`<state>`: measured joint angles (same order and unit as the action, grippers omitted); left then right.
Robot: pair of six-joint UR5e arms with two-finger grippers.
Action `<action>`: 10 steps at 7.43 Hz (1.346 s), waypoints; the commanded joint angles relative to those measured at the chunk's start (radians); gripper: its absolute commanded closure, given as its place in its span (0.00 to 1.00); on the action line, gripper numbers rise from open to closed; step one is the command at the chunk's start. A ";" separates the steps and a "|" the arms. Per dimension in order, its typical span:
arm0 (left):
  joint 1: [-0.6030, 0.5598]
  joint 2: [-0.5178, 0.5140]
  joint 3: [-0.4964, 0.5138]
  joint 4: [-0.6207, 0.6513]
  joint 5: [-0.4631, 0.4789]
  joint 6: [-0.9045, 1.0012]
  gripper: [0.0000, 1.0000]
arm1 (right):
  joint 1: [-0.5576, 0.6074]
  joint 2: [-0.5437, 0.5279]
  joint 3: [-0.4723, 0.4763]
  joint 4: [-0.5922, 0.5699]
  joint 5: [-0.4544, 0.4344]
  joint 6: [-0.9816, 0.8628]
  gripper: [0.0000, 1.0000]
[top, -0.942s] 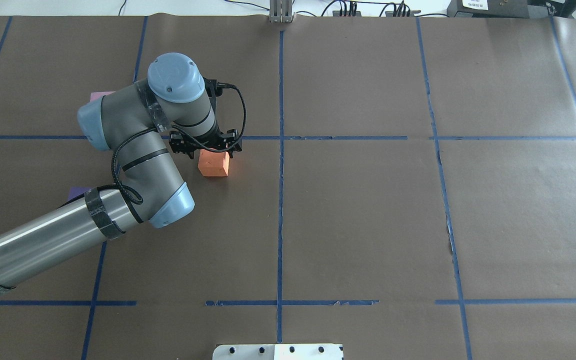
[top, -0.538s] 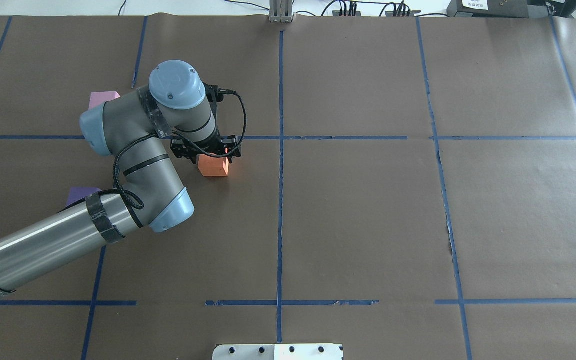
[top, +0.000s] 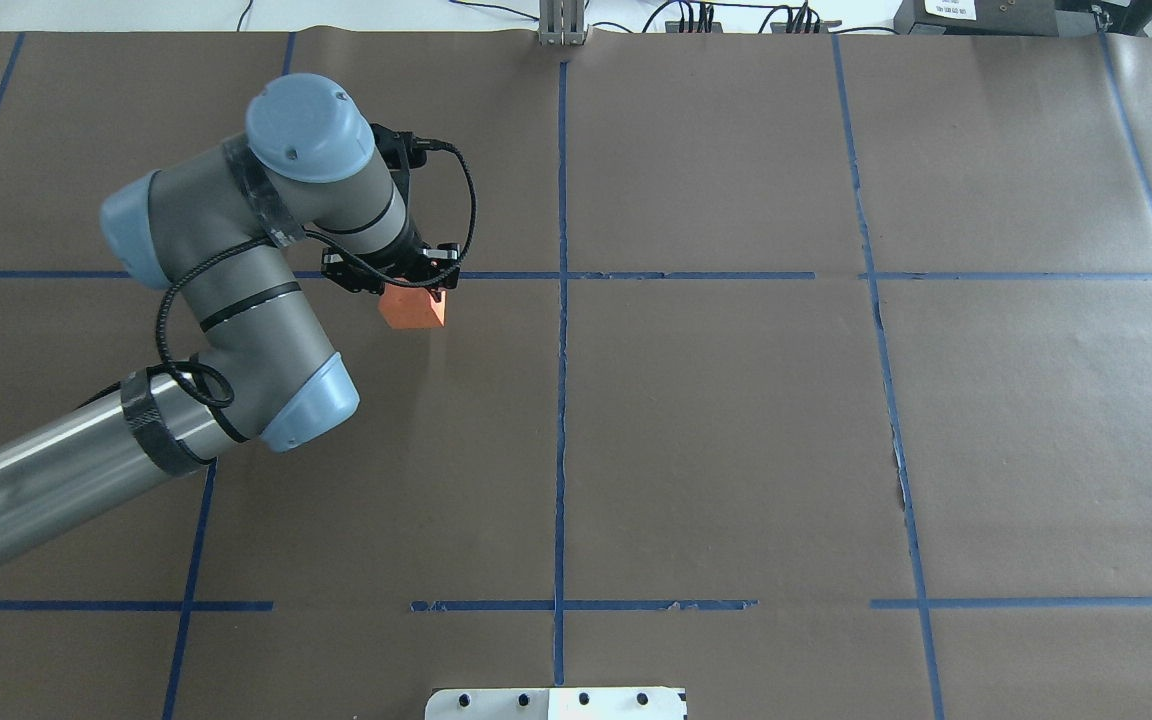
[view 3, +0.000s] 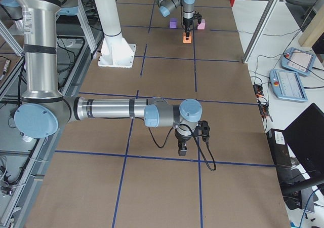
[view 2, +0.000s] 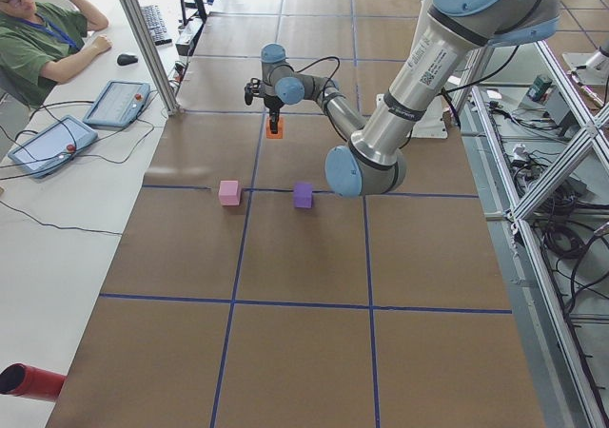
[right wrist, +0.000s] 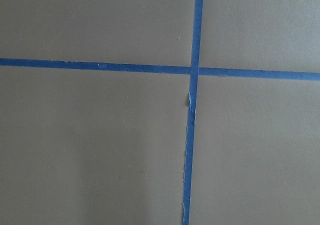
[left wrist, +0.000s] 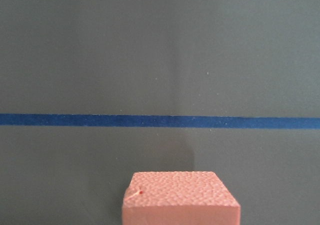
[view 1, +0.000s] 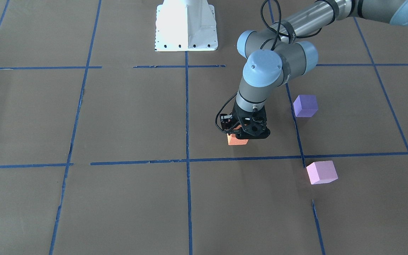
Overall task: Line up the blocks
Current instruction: 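Carry the orange cube toward the gap between pink and purple cubes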
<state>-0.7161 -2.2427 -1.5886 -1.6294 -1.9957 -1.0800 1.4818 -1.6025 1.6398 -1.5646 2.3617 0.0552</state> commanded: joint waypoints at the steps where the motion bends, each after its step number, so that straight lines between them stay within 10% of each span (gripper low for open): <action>1: -0.039 0.081 -0.187 0.127 -0.005 0.078 1.00 | 0.000 0.001 0.000 0.000 -0.001 0.000 0.00; 4: -0.111 0.292 -0.203 -0.054 -0.075 0.250 1.00 | 0.000 0.001 0.000 0.000 -0.001 0.000 0.00; 10: -0.169 0.344 -0.085 -0.130 -0.077 0.327 1.00 | 0.000 0.001 0.000 0.000 0.001 0.000 0.00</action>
<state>-0.8724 -1.9078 -1.6950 -1.7471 -2.0724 -0.7803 1.4814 -1.6023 1.6389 -1.5647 2.3617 0.0552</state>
